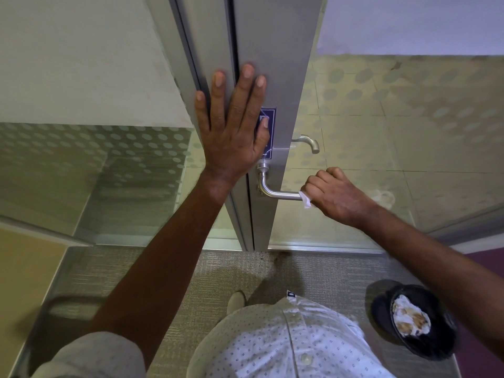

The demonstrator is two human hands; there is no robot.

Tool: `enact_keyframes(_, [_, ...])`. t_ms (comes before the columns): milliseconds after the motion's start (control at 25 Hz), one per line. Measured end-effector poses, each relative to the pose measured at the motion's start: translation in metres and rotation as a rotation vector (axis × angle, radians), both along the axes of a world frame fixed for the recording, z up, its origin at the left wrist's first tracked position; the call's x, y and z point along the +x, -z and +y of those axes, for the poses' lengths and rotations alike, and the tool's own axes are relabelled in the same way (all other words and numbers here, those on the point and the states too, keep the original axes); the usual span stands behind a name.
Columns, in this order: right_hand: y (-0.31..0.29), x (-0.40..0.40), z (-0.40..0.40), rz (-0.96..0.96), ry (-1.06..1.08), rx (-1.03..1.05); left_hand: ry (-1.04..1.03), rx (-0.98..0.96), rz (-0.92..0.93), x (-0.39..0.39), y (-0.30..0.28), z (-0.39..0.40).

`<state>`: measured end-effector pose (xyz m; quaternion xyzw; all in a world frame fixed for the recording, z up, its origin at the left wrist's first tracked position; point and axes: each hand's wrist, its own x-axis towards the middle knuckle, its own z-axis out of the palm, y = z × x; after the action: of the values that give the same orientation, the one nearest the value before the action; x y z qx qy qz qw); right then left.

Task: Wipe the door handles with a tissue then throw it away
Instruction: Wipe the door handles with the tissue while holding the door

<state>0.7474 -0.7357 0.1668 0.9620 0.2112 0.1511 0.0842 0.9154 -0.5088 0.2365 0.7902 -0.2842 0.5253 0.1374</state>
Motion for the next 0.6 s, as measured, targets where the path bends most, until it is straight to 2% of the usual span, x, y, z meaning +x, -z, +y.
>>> enact_keyframes(200, [-0.017,0.011,0.012,0.089,0.054,-0.058,-0.005,0.007,0.001,-0.001,-0.002,0.001])
enact_keyframes(360, [-0.022,0.013,0.028,0.114,0.179,0.029,-0.023,0.006,0.002,0.000,-0.002,0.002])
enact_keyframes(600, [-0.003,-0.010,0.014,0.105,0.129,0.249,-0.050,-0.010,0.004,0.001,-0.002,0.002])
